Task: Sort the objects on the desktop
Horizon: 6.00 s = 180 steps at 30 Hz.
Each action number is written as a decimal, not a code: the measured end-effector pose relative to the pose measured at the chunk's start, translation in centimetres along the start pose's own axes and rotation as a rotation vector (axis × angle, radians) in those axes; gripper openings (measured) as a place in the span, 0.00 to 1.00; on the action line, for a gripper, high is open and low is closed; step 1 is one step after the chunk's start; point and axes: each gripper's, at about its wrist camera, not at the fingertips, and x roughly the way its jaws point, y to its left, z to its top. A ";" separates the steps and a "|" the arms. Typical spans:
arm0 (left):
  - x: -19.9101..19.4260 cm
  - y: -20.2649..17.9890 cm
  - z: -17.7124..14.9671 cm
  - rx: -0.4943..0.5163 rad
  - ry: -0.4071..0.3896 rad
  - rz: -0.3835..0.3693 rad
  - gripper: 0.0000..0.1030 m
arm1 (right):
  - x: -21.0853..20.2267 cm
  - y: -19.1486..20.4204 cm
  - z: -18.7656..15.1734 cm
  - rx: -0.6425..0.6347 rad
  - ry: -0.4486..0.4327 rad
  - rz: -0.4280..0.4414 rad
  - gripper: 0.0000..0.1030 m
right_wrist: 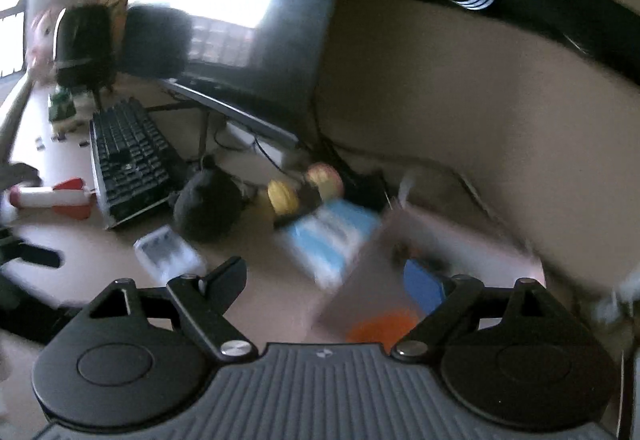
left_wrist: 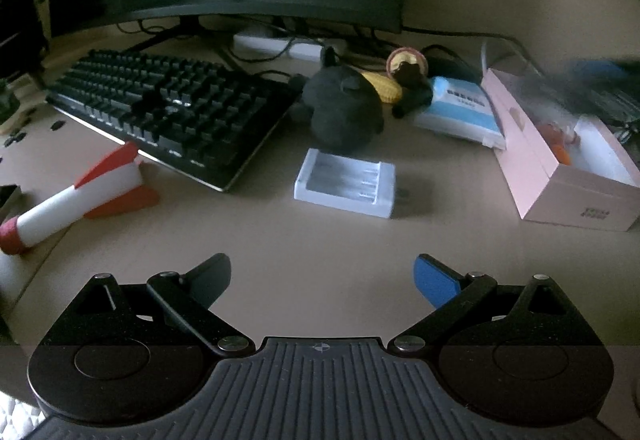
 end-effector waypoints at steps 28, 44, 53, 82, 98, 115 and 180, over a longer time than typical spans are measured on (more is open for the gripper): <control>4.0 0.3 2.7 0.143 0.004 -0.074 0.98 | -0.5 3.4 -5.7 -0.037 0.173 0.106 0.42; 7.3 -3.9 3.5 0.142 -0.007 0.056 0.52 | -9.5 -4.2 -13.2 0.208 0.194 -0.109 0.78; 1.7 -7.7 -1.3 0.253 0.048 -0.169 0.53 | -9.2 -4.7 -13.5 0.224 0.164 -0.083 0.84; -3.0 -5.2 -4.7 0.137 0.050 -0.135 0.93 | -6.7 -2.2 -14.5 0.102 0.168 0.013 0.90; -4.0 -4.6 -4.5 0.103 0.043 -0.091 0.96 | -1.8 -4.7 -8.8 0.345 0.138 0.136 0.88; -2.4 -5.6 -4.2 0.107 0.076 -0.120 0.97 | -8.0 -6.4 -11.4 0.248 0.047 -0.001 0.93; -0.8 -8.3 -3.7 0.155 0.098 -0.113 0.98 | -11.2 -3.2 -16.8 0.219 0.218 0.017 0.59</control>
